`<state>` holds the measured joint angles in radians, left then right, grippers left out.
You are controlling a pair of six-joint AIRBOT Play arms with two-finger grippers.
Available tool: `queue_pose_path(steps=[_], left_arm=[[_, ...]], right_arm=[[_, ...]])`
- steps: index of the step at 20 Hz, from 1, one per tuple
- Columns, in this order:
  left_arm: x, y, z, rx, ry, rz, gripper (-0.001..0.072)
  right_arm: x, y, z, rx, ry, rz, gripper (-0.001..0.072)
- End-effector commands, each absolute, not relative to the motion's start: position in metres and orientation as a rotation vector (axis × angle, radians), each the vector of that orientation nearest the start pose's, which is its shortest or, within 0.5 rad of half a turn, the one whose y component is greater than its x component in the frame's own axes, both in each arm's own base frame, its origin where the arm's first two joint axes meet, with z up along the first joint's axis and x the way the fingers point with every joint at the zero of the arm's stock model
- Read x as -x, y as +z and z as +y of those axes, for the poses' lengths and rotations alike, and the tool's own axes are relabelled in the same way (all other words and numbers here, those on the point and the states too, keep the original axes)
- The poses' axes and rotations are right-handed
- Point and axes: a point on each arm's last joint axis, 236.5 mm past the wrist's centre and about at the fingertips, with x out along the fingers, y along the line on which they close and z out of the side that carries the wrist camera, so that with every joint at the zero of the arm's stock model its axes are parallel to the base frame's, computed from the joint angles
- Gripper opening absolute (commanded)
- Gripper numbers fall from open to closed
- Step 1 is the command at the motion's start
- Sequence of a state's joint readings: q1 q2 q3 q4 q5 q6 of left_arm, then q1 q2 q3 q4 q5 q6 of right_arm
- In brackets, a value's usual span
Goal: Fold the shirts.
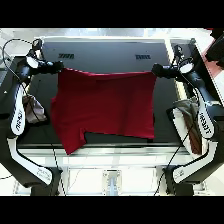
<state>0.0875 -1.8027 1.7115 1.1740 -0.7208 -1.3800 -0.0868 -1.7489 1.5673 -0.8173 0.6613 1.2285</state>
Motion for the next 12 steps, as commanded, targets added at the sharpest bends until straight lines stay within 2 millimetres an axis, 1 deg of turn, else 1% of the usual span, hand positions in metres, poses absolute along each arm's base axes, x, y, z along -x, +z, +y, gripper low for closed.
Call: queue_pose_path(steps=[1, 2, 3, 4, 6, 8, 9, 10, 11, 12], left_arm=[[-0.619, 0.033, -0.004, 0.245, -0.104, 0.744, 0.0013], [-0.619, 0.033, -0.004, 0.245, -0.105, 0.744, 0.0014], [-0.619, 0.034, -0.005, 0.254, -0.104, 0.743, 0.003], [-0.62, 0.037, -0.007, 0.268, -0.109, 0.737, 0.0035], [-0.62, 0.048, -0.01, 0.314, -0.12, 0.718, 0.0031], [-0.618, 0.059, -0.012, 0.317, -0.126, 0.703, 0.0031], [-0.615, 0.063, -0.013, 0.316, -0.132, 0.707, 0.0075], [-0.611, 0.065, -0.014, 0.316, -0.139, 0.721, 0.0369], [-0.604, 0.064, -0.016, 0.314, -0.15, 0.749, 0.069], [-0.595, 0.062, -0.016, 0.314, -0.162, 0.787, 0.0703]], right_arm=[[-0.616, 0.056, 0.045, -0.46, 0.221, 0.657, 0.0015], [-0.615, 0.058, 0.049, -0.46, 0.228, 0.658, 0.002], [-0.613, 0.056, 0.054, -0.461, 0.242, 0.674, 0.0072], [-0.608, 0.053, 0.061, -0.46, 0.263, 0.698, 0.0087], [-0.599, 0.048, 0.07, -0.46, 0.295, 0.743, 0.0086], [-0.59, 0.042, 0.078, -0.461, 0.325, 0.791, 0.0086], [-0.583, 0.039, 0.082, -0.461, 0.346, 0.821, 0.0087], [-0.576, 0.037, 0.087, -0.46, 0.369, 0.853, 0.0091], [-0.569, 0.038, 0.092, -0.458, 0.391, 0.877, 0.0167], [-0.561, 0.043, 0.096, -0.453, 0.413, 0.896, 0.0282]])
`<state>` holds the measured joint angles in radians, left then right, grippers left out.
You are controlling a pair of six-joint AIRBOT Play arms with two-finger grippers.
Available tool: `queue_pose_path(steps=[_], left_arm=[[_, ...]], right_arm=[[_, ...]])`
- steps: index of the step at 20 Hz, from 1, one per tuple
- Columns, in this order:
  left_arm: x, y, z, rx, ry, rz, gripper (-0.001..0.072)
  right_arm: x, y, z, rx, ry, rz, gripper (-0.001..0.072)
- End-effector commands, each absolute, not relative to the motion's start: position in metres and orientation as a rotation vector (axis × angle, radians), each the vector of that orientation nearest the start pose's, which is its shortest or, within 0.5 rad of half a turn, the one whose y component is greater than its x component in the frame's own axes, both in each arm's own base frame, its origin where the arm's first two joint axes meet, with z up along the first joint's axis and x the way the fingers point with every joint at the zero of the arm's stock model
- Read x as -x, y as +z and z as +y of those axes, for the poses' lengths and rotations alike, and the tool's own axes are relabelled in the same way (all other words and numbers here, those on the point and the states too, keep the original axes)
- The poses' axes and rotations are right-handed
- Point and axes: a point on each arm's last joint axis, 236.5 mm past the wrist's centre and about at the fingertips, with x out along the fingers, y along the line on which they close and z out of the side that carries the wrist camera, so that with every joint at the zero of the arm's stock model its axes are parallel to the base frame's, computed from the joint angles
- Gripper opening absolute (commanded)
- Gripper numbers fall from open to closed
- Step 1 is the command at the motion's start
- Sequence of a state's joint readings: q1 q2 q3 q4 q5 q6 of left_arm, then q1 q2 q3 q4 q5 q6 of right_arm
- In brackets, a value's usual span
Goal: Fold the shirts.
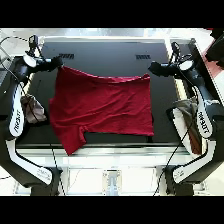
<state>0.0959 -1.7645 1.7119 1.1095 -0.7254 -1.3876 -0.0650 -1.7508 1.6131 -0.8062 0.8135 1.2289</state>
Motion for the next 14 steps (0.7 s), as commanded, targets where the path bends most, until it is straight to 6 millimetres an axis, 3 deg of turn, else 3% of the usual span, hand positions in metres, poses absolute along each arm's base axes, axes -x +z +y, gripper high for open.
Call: queue_pose_path(steps=[1, 3, 5, 8, 10, 12, 14], left_arm=[[-0.587, 0.061, -0.014, 0.317, -0.17, 0.821, 0.0703], [-0.567, 0.066, -0.004, 0.326, -0.176, 0.883, 0.0702], [-0.542, 0.088, 0.014, 0.33, -0.173, 0.914, 0.0702], [-0.485, 0.139, 0.05, 0.246, -0.183, 0.92, 0.0701], [-0.439, 0.155, 0.075, 0.243, -0.126, 0.902, 0.07], [-0.381, 0.138, 0.094, 0.306, -0.031, 0.919, 0.07], [-0.326, 0.101, 0.107, 0.391, 0.092, 0.919, 0.07]], right_arm=[[-0.554, 0.051, 0.099, -0.445, 0.433, 0.905, 0.0286], [-0.534, 0.078, 0.105, -0.409, 0.479, 0.912, 0.0286], [-0.508, 0.112, 0.094, -0.301, 0.48, 0.906, 0.0286], [-0.462, 0.156, 0.048, -0.14, 0.355, 0.909, 0.0289], [-0.431, 0.168, 0.022, -0.116, 0.281, 0.937, 0.0325], [-0.406, 0.16, 0.012, -0.149, 0.246, 0.956, 0.0325], [-0.385, 0.136, 0.013, -0.182, 0.227, 0.987, 0.0325]])
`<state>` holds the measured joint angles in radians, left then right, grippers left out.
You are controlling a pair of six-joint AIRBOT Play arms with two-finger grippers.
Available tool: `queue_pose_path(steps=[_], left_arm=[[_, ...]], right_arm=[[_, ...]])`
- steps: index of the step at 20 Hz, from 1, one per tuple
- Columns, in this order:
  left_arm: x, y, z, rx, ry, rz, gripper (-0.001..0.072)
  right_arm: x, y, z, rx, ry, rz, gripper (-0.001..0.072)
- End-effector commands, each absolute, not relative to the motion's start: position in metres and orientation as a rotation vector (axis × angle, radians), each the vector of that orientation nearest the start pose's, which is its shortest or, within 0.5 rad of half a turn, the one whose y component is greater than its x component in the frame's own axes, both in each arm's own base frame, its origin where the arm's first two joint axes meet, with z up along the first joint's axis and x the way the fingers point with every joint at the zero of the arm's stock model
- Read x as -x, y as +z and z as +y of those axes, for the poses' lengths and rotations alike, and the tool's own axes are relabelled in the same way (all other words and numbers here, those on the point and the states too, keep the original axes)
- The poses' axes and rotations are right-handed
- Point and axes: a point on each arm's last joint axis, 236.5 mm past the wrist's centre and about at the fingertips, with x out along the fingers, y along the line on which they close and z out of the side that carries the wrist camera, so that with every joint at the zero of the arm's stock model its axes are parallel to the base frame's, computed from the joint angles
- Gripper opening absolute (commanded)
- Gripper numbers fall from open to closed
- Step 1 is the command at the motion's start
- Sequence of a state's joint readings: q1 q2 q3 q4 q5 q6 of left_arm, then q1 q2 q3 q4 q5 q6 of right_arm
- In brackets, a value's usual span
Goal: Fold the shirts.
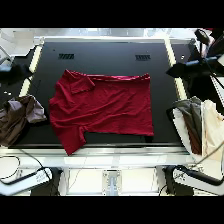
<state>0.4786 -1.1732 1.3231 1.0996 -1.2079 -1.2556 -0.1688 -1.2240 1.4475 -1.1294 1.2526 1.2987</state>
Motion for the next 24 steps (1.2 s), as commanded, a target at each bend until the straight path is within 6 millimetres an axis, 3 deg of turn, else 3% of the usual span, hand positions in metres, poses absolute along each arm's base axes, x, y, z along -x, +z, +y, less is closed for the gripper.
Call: queue_pose_path(steps=[1, 3, 4, 7, 9, 12, 14, 19, 20, 24], left_arm=[[-0.303, 0.08, 0.109, 0.458, 0.155, 0.921, 0.07], [-0.266, 0.033, 0.093, 0.626, 0.208, 0.952, 0.0696], [-0.257, 0.014, 0.081, 0.708, 0.199, 0.969, 0.0694], [-0.242, -0.035, 0.056, 0.876, 0.171, 1.083, 0.0694], [-0.239, -0.057, 0.048, 0.949, 0.147, 1.167, 0.0694], [-0.251, -0.079, 0.041, 1.04, 0.088, 1.193, 0.0693], [-0.259, -0.094, 0.048, 1.067, 0.106, 1.182, 0.0692], [-0.288, -0.089, 0.047, 1.129, 0.059, 1.069, 0.0669], [-0.289, -0.091, 0.047, 1.119, 0.062, 1.068, 0.0604], [-0.294, -0.104, 0.034, 1.061, 0.039, 1.108, 0.0593]], right_arm=[[-0.376, 0.123, 0.018, -0.214, 0.227, 0.994, 0.0325], [-0.36, 0.102, 0.029, -0.271, 0.236, 1.003, 0.0325], [-0.349, 0.091, 0.033, -0.29, 0.238, 1.016, 0.0325], [-0.322, 0.076, 0.038, -0.298, 0.238, 1.036, 0.0325], [-0.313, 0.082, 0.04, -0.29, 0.239, 1.011, 0.0325], [-0.31, 0.104, 0.04, -0.268, 0.235, 0.933, 0.0326], [-0.305, 0.116, 0.041, -0.255, 0.237, 0.894, 0.0325], [-0.299, 0.131, 0.044, -0.27, 0.232, 0.849, 0.0325], [-0.299, 0.132, 0.046, -0.278, 0.239, 0.846, 0.0325], [-0.3, 0.136, 0.053, -0.306, 0.262, 0.837, 0.0325]])
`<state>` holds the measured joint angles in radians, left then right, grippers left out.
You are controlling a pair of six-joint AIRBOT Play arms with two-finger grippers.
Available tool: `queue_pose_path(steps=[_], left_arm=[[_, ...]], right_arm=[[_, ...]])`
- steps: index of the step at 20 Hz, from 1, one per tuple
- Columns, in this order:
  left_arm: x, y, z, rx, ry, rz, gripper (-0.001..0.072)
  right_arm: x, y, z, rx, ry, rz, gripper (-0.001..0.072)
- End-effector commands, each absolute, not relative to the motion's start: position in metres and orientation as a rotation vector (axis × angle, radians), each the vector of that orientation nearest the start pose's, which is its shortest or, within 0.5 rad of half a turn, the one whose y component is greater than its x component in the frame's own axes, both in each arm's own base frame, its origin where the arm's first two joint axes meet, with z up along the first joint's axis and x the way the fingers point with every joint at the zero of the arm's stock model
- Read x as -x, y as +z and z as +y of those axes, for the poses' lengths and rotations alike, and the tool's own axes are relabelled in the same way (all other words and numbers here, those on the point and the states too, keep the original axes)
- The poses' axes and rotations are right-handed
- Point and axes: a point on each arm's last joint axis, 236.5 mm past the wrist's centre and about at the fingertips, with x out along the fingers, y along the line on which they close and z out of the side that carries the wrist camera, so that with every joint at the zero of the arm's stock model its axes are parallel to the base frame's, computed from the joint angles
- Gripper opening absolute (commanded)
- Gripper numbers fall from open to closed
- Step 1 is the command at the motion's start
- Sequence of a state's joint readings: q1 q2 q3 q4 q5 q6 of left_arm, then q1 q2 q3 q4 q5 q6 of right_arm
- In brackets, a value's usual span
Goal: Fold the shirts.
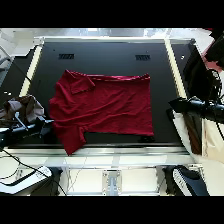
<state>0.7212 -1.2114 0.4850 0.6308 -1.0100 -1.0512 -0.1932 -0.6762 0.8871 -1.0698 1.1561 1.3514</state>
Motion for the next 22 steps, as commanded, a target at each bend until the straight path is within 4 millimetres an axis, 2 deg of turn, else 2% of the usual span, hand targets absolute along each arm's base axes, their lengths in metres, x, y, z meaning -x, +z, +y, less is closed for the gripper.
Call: queue_pose_path(steps=[1, 2, 4, 5, 6, 7, 9, 11, 13, 14, 16, 17, 18, 19, 20, 22], left_arm=[[-0.295, -0.108, 0.029, 1.052, 0.031, 1.124, 0.0593], [-0.297, -0.11, 0.024, 1.044, 0.017, 1.14, 0.0571], [-0.303, -0.114, 0.019, 1.023, 0.001, 1.157, 0.0443], [-0.306, -0.112, 0.018, 1.014, -0.009, 1.158, 0.0337], [-0.309, -0.11, 0.018, 1.004, -0.015, 1.152, 0.008], [-0.311, -0.107, 0.019, 0.994, -0.022, 1.146, 0.0015], [-0.314, -0.102, 0.02, 0.986, -0.027, 1.133, 0.0014], [-0.315, -0.097, 0.021, 0.976, -0.03, 1.121, 0.0014], [-0.316, -0.094, 0.021, 0.97, -0.034, 1.113, 0.0014], [-0.316, -0.093, 0.02, 0.97, -0.038, 1.113, 0.0014], [-0.315, -0.092, 0.018, 0.974, -0.047, 1.119, 0.0014], [-0.314, -0.092, 0.017, 0.974, -0.048, 1.12, 0.0014], [-0.314, -0.092, 0.017, 0.976, -0.051, 1.122, 0.0014], [-0.314, -0.092, 0.016, 0.977, -0.054, 1.123, 0.0014], [-0.313, -0.091, 0.015, 0.978, -0.057, 1.126, 0.0015], [-0.312, -0.091, 0.013, 0.981, -0.065, 1.131, 0.0014]], right_arm=[[-0.299, 0.137, 0.055, -0.314, 0.269, 0.836, 0.0325], [-0.299, 0.137, 0.057, -0.321, 0.276, 0.837, 0.0325], [-0.298, 0.137, 0.058, -0.327, 0.282, 0.84, 0.0325], [-0.298, 0.137, 0.059, -0.337, 0.278, 0.845, 0.0325], [-0.297, 0.137, 0.059, -0.345, 0.275, 0.848, 0.0324], [-0.297, 0.137, 0.059, -0.343, 0.274, 0.848, 0.0324], [-0.294, 0.138, 0.043, -0.29, 0.21, 0.833, 0.0324], [-0.279, 0.129, 0.016, -0.269, 0.072, 0.86, 0.0336], [-0.252, 0.099, -0.004, -0.321, -0.074, 0.897, 0.0346], [-0.241, 0.078, -0.007, -0.409, -0.142, 0.893, 0.0347], [-0.221, 0.019, 0.002, -0.716, -0.269, 0.874, 0.0346], [-0.213, -0.014, 0.014, -0.904, -0.317, 0.889, 0.0346], [-0.207, -0.044, 0.034, -1.089, -0.321, 0.91, 0.0346], [-0.206, -0.064, 0.055, -1.233, -0.282, 0.924, 0.0346], [-0.208, -0.074, 0.071, -1.325, -0.227, 0.915, 0.0346], [-0.215, -0.073, 0.083, -1.352, -0.128, 0.87, 0.0346]])
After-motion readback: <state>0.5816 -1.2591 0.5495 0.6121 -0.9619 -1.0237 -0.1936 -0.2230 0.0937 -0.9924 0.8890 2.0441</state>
